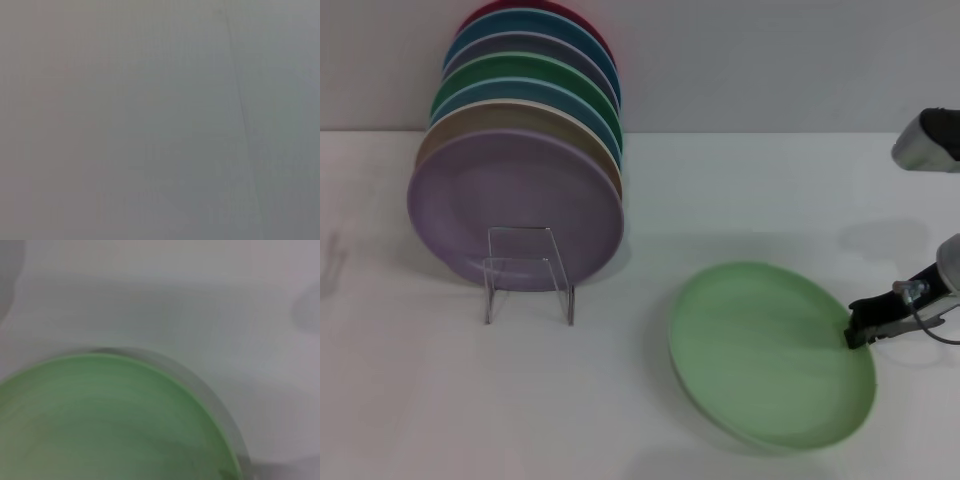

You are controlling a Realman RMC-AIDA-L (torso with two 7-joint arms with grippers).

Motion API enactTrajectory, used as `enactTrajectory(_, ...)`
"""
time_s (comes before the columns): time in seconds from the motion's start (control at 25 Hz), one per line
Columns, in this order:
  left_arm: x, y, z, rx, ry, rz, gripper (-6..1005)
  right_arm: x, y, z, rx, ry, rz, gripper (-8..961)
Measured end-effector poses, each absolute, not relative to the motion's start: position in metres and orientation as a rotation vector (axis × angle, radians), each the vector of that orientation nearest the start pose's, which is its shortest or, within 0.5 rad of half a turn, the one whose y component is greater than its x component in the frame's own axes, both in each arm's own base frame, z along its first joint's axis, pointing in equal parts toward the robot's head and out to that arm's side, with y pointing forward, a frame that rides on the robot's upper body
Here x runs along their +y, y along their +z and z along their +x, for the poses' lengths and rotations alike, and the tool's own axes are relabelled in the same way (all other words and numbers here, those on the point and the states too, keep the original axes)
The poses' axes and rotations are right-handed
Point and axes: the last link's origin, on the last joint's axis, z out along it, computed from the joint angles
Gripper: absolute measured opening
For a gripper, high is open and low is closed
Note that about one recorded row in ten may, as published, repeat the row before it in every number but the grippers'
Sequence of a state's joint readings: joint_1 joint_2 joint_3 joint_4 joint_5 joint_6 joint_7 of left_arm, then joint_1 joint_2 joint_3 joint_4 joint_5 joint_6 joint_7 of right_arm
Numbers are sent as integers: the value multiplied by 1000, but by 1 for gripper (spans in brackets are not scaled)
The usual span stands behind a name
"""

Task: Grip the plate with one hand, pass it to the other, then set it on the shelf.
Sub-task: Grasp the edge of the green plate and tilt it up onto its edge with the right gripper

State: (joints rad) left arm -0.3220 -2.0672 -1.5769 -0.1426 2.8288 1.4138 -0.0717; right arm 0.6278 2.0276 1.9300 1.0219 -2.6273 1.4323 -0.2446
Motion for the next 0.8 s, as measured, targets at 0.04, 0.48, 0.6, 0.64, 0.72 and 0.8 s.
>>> enactTrajectory(0.04, 294, 58, -357, -320, -672, -1294, 788, 368, 10, 255, 1636, -385, -2125, 37)
enactTrajectory(0.48, 292, 59, -353, -296, -692, -1297, 788, 369, 24, 231, 1529, -293, -2156, 17)
enactTrajectory(0.6, 292, 58, -352, -293, -697, -1300, 787, 369, 27, 226, 1504, -278, -2166, 17)
enactTrajectory(0.64, 291, 58, -352, -290, -700, -1299, 787, 369, 29, 223, 1490, -269, -2171, 17)
enactTrajectory(0.72, 291, 59, -351, -282, -706, -1293, 787, 368, 37, 213, 1441, -238, -2184, 17)
enactTrajectory(0.8, 291, 60, -351, -281, -707, -1290, 787, 367, 39, 211, 1431, -234, -2189, 17)
